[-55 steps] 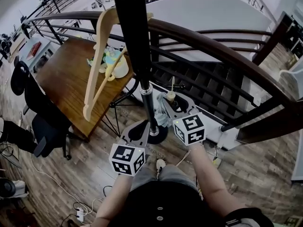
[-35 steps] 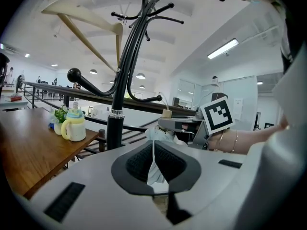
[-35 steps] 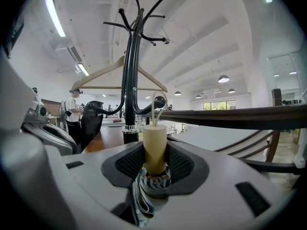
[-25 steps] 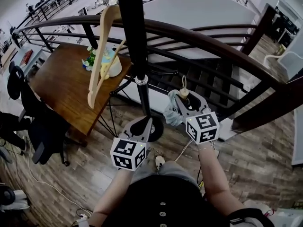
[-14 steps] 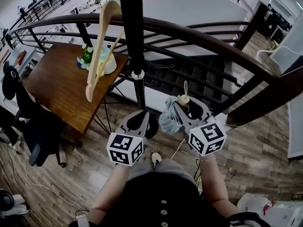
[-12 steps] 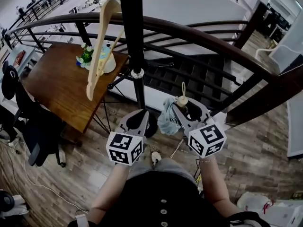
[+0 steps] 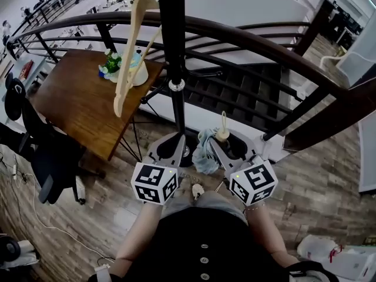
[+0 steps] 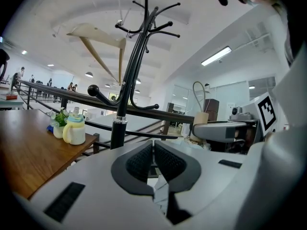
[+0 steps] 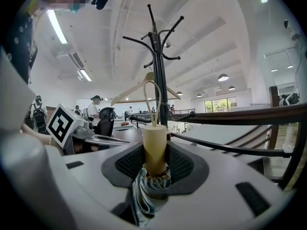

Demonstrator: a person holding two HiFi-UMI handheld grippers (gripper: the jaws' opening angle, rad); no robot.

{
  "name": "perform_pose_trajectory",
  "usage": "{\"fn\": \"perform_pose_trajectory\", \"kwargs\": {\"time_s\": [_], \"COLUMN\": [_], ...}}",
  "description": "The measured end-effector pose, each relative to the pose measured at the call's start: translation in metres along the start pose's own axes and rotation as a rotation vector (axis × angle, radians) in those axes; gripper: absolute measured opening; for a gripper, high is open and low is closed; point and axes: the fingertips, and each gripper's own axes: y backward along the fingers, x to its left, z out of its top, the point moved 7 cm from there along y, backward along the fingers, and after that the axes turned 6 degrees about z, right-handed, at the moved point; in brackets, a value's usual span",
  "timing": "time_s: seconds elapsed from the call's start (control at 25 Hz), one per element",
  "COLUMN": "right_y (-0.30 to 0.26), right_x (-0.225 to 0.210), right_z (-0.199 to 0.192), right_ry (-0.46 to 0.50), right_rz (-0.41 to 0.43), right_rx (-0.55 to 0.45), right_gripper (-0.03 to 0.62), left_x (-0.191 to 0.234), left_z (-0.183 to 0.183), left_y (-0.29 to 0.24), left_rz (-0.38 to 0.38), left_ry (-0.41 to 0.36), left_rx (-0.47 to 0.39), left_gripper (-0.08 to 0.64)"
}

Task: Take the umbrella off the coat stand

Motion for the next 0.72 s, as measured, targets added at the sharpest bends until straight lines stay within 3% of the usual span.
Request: {"fn": "perform_pose_trajectory", "kwargs": {"time_s": [0.32, 0.72], "right_y": [-0.01, -0.016], "right_x": [0.017, 0.016], "right_z": [-0.003, -0.003], "right_ry": [0.023, 0.016], "right_rz": [0.048, 0.049], "right_rx": [0.016, 0.032], "right_gripper": [0.146, 0.146], "left_x": [0.005, 0.008], "left_z": [-0.01, -0.011], "left_y": [0.003, 0.002], "left_rz": [0.006, 0.0], "left_ry": [0.02, 0.019], "left_rx": [0.031, 0.045], "left_gripper": [0.023, 0.023]}}
